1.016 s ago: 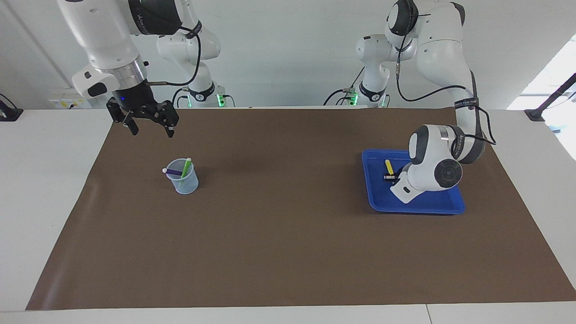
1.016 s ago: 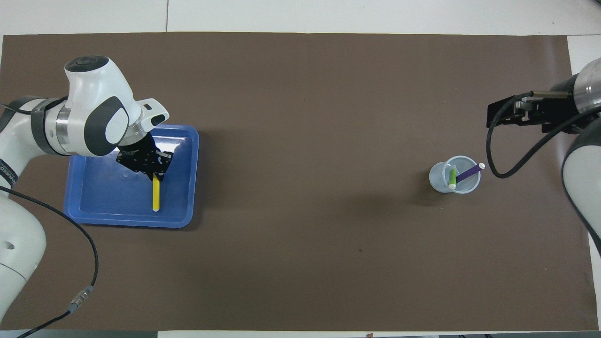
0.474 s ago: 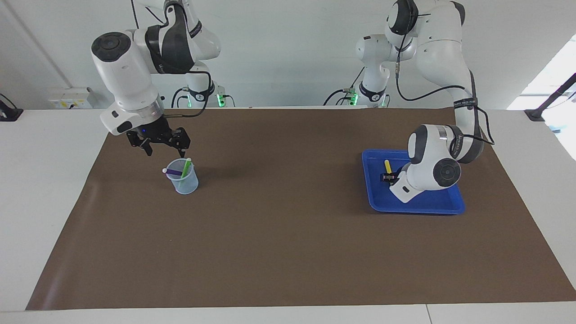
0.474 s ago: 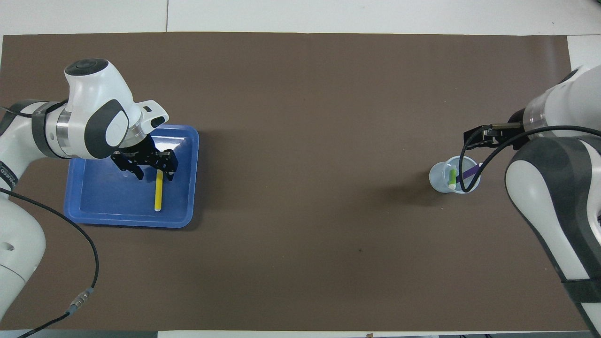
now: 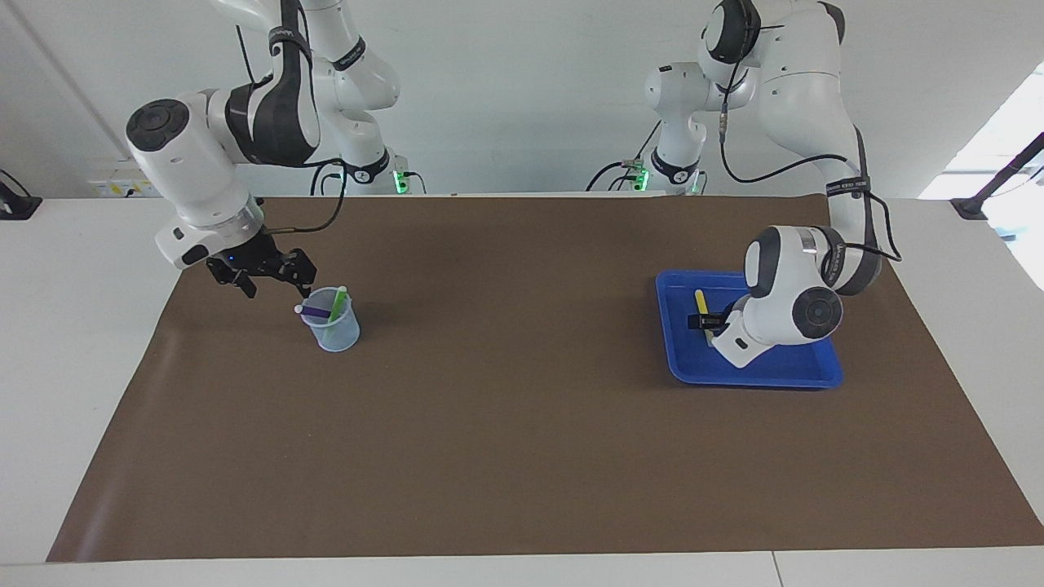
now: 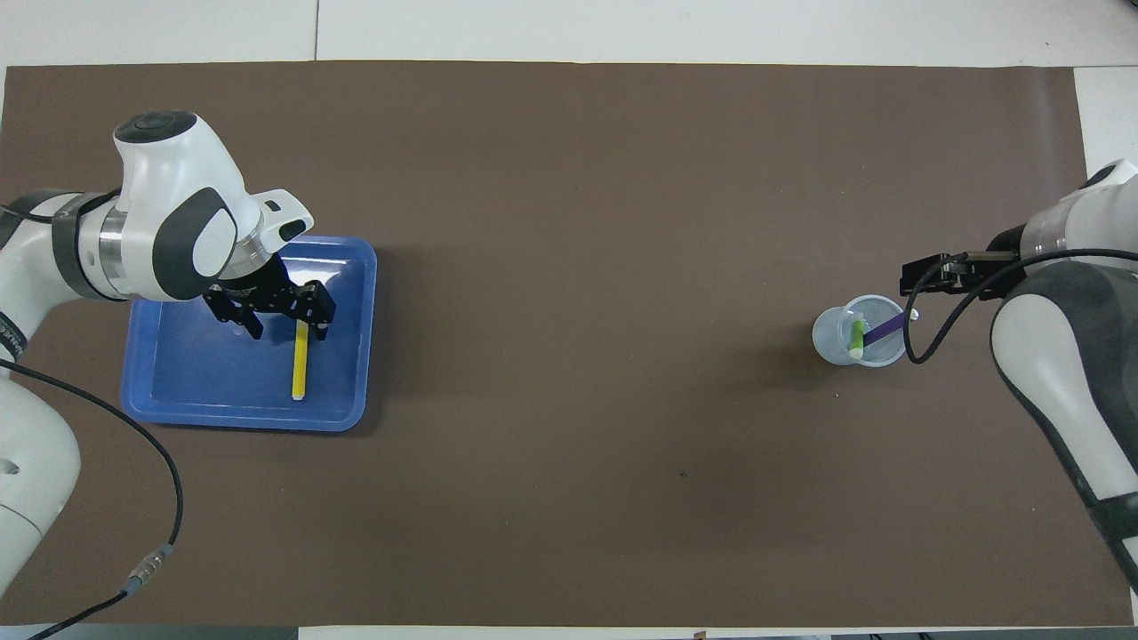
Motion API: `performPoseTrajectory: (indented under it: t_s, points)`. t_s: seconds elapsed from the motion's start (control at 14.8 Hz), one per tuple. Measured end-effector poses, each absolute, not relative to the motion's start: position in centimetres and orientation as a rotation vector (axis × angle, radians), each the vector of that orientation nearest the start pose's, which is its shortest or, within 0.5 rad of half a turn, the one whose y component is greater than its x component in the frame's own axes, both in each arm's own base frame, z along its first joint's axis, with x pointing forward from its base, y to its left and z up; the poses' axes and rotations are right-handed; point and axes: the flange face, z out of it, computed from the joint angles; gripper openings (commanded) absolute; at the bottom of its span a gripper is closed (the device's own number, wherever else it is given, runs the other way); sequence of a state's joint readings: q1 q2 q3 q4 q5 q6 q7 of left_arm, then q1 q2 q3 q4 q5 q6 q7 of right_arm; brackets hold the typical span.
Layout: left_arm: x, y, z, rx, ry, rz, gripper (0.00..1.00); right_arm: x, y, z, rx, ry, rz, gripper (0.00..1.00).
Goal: Right arm passes pens to left for tray arrangement
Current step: 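Grasp the purple marker in the cup with the right gripper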
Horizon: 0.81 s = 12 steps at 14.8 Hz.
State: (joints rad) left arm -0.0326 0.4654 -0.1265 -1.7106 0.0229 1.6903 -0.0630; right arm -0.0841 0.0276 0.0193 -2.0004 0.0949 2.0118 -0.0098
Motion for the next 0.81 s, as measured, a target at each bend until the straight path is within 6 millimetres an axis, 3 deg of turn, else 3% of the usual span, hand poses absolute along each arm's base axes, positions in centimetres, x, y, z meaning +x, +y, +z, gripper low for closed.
performPoseTrajectory:
  t_s: [0.2,0.34,0.47,0.61,0.81]
  points:
    - [59.7,-8.8,31.6,-3.030,0.161,0.732,0.96,55.6,-3.3,42.1,-3.013,0.196,0.003,0.92]
    - [59.3,-8.9,34.3,-3.035,0.162,0.705,0.99,55.3,-3.7,40.3,-3.001,0.228,-0.003,0.89]
    - [58.8,-9.1,37.9,-3.064,0.157,0.651,1.00,54.9,-4.1,39.2,-2.992,0.252,0.013,0.83]
    - [58.2,-9.4,42.0,-3.101,0.149,0.567,1.00,54.7,-4.2,38.8,-2.985,0.261,0.025,0.69]
    - [56.7,-10.1,47.6,-3.182,0.029,0.475,1.00,54.6,-4.1,38.7,-2.983,0.262,0.031,0.57]
